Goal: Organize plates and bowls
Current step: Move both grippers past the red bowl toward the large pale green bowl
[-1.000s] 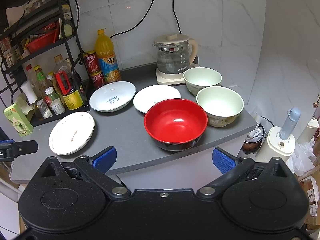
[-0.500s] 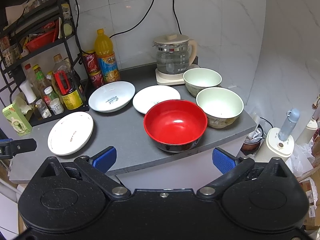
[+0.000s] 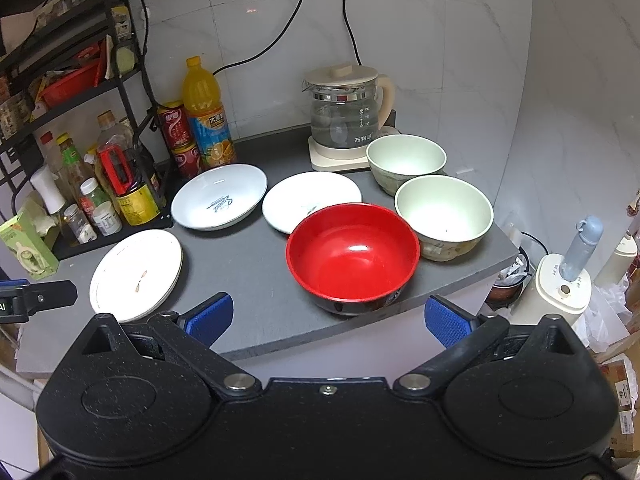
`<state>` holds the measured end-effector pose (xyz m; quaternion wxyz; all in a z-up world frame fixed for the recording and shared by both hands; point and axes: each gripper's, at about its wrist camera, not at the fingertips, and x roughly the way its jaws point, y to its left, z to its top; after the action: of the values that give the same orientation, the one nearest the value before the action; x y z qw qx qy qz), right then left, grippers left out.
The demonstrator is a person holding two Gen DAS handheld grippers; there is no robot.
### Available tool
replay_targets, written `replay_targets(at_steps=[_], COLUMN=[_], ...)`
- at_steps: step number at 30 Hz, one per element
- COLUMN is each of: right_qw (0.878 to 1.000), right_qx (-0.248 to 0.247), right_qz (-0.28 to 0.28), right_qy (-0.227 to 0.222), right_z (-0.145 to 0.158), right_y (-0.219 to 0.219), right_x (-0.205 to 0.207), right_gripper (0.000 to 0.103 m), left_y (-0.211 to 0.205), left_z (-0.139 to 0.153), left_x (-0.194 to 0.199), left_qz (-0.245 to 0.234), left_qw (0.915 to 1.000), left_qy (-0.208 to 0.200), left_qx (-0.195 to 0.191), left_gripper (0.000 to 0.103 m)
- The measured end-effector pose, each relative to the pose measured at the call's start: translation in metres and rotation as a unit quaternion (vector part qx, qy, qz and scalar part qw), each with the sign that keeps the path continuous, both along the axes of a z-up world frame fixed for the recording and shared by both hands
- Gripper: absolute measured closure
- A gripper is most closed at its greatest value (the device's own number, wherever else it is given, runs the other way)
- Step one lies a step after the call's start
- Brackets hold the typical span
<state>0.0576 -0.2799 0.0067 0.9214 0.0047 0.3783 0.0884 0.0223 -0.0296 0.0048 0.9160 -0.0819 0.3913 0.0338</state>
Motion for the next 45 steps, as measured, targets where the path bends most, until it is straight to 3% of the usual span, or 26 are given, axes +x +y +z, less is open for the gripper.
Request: replay_targets(at_steps=[23, 36, 45], right_qw=[0.998, 0.997, 0.997], right_qx=[0.007, 0.011, 0.014], right_qz=[-0.05, -0.06, -0.047], right_qy=[0.03, 0.048, 0.057], right_z=[-0.024, -0.033, -0.043], right_y=[0.022, 0.03, 0.009], right_x=[0.084, 0.117, 0.151], right_gripper=[0.0, 0.0, 0.0], left_y=[0.013, 0.024, 0.005], left_z=[-0.021, -0.032, -0.036], left_x=[0.109, 0.147, 0.171], left_qz=[-0.048, -0.058, -0.051], left_qw=[0.9983, 0.9968, 0.9971], left_qy=[0.029, 0.051, 0.054], left_qx=[-0.016, -0.02, -0.015], left_gripper=[0.001, 0.002, 0.003])
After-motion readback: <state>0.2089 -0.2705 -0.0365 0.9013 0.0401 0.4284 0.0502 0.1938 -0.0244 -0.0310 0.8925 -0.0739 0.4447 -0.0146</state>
